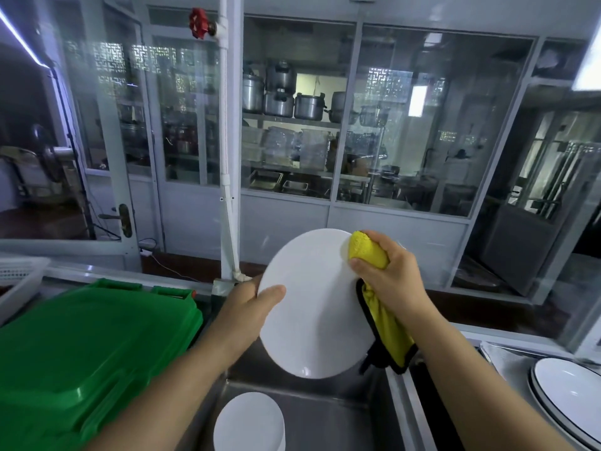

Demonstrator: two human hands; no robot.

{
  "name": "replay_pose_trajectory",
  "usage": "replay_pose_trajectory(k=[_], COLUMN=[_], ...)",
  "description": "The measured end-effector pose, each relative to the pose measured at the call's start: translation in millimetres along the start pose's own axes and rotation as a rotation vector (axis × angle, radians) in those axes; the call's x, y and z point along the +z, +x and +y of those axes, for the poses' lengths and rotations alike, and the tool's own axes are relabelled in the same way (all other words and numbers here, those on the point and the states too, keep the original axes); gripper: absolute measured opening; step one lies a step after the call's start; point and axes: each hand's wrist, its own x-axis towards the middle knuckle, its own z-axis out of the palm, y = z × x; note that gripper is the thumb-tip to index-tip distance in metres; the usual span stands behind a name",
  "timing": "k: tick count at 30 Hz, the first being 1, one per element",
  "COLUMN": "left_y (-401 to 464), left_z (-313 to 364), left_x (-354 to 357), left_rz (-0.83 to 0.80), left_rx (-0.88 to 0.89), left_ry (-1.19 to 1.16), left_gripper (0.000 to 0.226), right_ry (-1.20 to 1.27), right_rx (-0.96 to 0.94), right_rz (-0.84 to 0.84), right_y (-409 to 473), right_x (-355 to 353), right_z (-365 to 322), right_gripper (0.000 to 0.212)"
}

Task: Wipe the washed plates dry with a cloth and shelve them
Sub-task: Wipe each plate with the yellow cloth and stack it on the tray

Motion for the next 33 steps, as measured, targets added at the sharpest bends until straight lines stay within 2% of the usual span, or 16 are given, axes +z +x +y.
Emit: replay_pose_trajectory(k=[2, 4, 7, 10, 12, 16, 20, 26, 28, 30, 32, 33], left_y=[12, 23, 34, 35, 31, 24, 14, 7, 11, 18, 28, 34], left_z=[9, 25, 39, 37, 37, 38, 44, 29, 13, 5, 11, 18], left_x=[-10, -11, -5, -3, -3, 0, 4, 27, 31, 22, 6, -1], left_rz=[-0.145, -0.204, -0.189, -0.105, -0.039, 0.121, 0.269, 0.499, 0.414, 0.257, 0.088, 0.002], left_rx=[-0.029, -0.004, 0.155, 0.270, 0.317, 0.343, 0.311, 0.185, 0.097, 0.001, -0.038, -0.037], left_ry=[0.099, 0.233, 0.423, 0.535, 0.539, 0.383, 0.157, -0.324, -0.373, -0.334, -0.241, -0.144], left_gripper=[0.026, 0.038, 0.051, 0.048, 0.045, 0.048, 0.037, 0.026, 0.019, 0.015, 0.012, 0.020], right_ry=[-0.041, -0.109, -0.270, -0.389, -0.345, -0.023, 0.348, 0.670, 0.619, 0.521, 0.398, 0.313], right_rx=[-0.030, -0.095, -0.233, -0.398, -0.430, -0.221, -0.017, 0.242, 0.236, 0.197, 0.137, 0.101], right_rz=[-0.039, -0.065, -0.081, -0.058, -0.051, 0.005, 0.137, 0.253, 0.275, 0.264, 0.199, 0.152], right_y=[-1, -2, -5, -5, -2, -1, -9, -25, -22, -16, -11, -8], right_x=[-3, 0, 9, 9, 7, 2, 7, 35, 31, 20, 12, 11], right_z=[-4, -10, -15, -17, -16, -16, -3, 6, 8, 12, 14, 14], right_gripper=[0.043, 0.043, 0.045, 0.046, 0.045, 0.047, 0.041, 0.032, 0.031, 0.033, 0.035, 0.036])
